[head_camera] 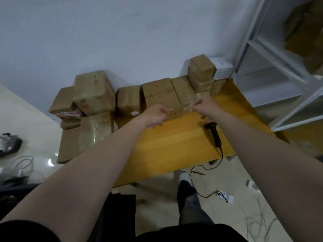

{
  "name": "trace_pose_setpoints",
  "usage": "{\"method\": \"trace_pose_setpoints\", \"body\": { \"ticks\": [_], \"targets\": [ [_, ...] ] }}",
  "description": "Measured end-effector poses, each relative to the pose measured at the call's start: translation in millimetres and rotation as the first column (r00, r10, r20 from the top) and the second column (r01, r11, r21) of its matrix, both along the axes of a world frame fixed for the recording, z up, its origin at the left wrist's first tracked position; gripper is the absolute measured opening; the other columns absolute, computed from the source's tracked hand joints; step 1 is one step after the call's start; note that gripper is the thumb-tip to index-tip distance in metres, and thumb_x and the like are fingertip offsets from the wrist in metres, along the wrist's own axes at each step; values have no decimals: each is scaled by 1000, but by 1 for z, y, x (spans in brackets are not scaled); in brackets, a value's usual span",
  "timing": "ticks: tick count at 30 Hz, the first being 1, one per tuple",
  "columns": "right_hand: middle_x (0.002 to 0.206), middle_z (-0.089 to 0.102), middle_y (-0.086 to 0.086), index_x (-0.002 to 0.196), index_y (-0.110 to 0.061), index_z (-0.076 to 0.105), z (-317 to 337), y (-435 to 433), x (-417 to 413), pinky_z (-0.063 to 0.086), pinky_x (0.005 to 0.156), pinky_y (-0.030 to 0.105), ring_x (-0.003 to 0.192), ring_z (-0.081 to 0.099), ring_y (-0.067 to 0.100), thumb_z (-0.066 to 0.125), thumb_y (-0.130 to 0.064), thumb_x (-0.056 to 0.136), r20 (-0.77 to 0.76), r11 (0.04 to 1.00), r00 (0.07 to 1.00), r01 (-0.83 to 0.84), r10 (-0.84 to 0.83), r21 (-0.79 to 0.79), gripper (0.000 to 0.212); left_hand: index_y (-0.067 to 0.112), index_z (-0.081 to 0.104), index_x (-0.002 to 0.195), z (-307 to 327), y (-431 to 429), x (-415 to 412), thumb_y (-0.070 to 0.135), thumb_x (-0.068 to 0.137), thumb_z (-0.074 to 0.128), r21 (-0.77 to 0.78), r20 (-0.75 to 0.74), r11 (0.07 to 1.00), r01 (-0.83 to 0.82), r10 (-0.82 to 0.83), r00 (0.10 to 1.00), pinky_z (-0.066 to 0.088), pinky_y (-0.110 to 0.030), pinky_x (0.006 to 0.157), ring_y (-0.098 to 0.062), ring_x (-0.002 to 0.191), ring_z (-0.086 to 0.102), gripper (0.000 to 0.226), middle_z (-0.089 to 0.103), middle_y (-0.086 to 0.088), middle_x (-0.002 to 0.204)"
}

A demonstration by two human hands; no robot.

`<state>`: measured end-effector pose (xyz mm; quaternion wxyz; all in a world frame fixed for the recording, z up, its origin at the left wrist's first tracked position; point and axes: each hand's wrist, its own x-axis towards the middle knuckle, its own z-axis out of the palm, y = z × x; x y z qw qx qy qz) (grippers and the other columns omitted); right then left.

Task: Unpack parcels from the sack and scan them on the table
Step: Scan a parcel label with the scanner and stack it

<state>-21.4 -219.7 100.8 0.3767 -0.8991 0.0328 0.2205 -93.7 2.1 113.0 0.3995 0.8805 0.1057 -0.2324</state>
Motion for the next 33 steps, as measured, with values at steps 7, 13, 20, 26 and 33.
{"method": "trace_pose_setpoints", "body": {
  "ticks": [7, 13, 20, 26, 33],
  "targets": [
    [104, 61, 2, 112, -17, 67, -22, 13, 167, 53, 77, 42, 85, 56, 19, 65, -24, 93, 80, 999, 997, -4, 1, 35, 20, 34, 66, 112, 1, -12, 140, 24, 99, 57, 43, -3, 999, 8, -8, 1000, 56, -27, 61, -13, 91, 72, 18, 69, 13, 107],
    [139, 52, 14, 130, -18, 49, -40, 15, 272, 49, 80, 41, 107, 53, 35, 64, -26, 86, 54, 989, 995, 89, -83, -116, 47, 27, 71, 108, -4, -11, 232, 26, 101, 59, -138, -86, 968, -210, 199, 976, 64, -37, 75, -14, 85, 77, 14, 75, 7, 105],
    [156, 13, 13, 150, -22, 24, -73, 12, 326, 25, 116, 54, 141, 18, 42, 71, -32, 71, -28, 936, 960, 264, -278, -233, 93, 22, 72, 116, -25, -14, 295, 19, 98, 65, -203, -175, 922, -331, 299, 938, 64, -41, 79, -16, 93, 76, 19, 75, 3, 112],
    [148, 25, 10, 138, -23, 25, -94, 5, 342, 35, 90, 43, 127, 37, 40, 78, -46, 76, 43, 933, 937, 348, -346, -85, 85, 24, 70, 112, -48, -20, 327, 18, 99, 63, -234, -241, 896, -377, 322, 916, 64, -41, 79, -14, 90, 76, 17, 73, 2, 115],
    [122, 49, -3, 118, -31, 40, -70, 24, 325, 41, 67, 27, 91, 56, 16, 62, -57, 81, 47, 729, 778, 563, -626, 390, 50, 12, 57, 135, -57, -15, 326, 28, 103, 58, -360, -349, 722, -591, 483, 803, 62, -49, 86, -22, 101, 74, 36, 72, -2, 119]
  ]
}}
